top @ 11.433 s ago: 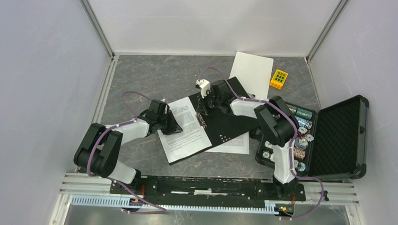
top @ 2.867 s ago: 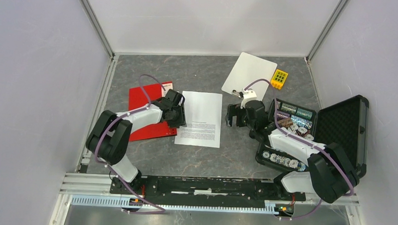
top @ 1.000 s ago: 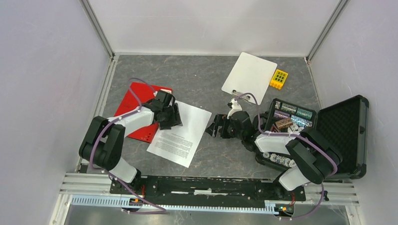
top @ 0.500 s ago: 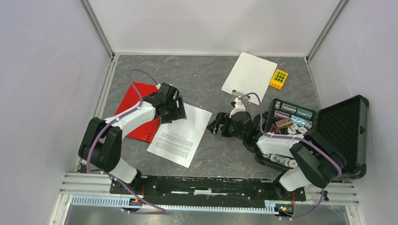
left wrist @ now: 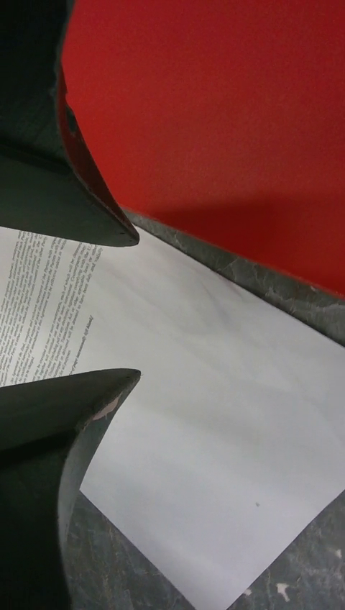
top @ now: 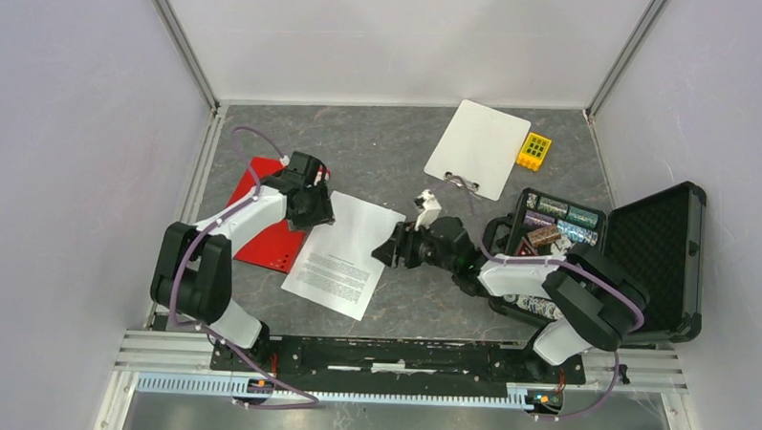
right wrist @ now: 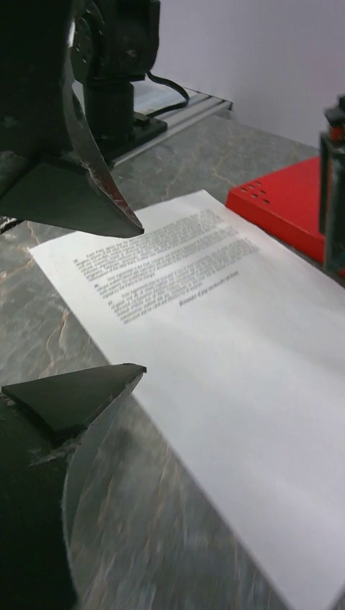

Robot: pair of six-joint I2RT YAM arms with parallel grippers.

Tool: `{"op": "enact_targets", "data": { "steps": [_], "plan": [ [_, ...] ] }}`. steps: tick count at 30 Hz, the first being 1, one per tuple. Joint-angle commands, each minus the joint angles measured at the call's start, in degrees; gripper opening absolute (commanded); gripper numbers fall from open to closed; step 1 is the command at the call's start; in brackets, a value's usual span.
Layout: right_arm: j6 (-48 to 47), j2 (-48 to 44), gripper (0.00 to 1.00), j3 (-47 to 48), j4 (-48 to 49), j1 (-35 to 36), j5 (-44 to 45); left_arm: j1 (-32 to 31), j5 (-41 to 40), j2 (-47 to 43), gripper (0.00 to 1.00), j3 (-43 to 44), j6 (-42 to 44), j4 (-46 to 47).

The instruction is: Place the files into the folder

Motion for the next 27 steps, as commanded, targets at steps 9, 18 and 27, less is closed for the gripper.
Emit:
{"op": "enact_targets", "data": {
  "steps": [9,18,27],
  "plan": [
    [-8.3,15.2,0.50,16.5,-7.5,9.8,2.3,6.0,-2.1,5.4,0.58,5.1,3.8,-4.5],
    [-19.0,15.9,0.29,15.6,-20.2,8.5,12.3,6.3,-7.0,5.3,0.45,7.2,4.5,-6.2],
    [-26.4,12.7,0.26,12.1,-24.7,3.1,11.5,6.1,-1.6,3.8,0.45,6.8,4.5,-4.7]
  ]
}}
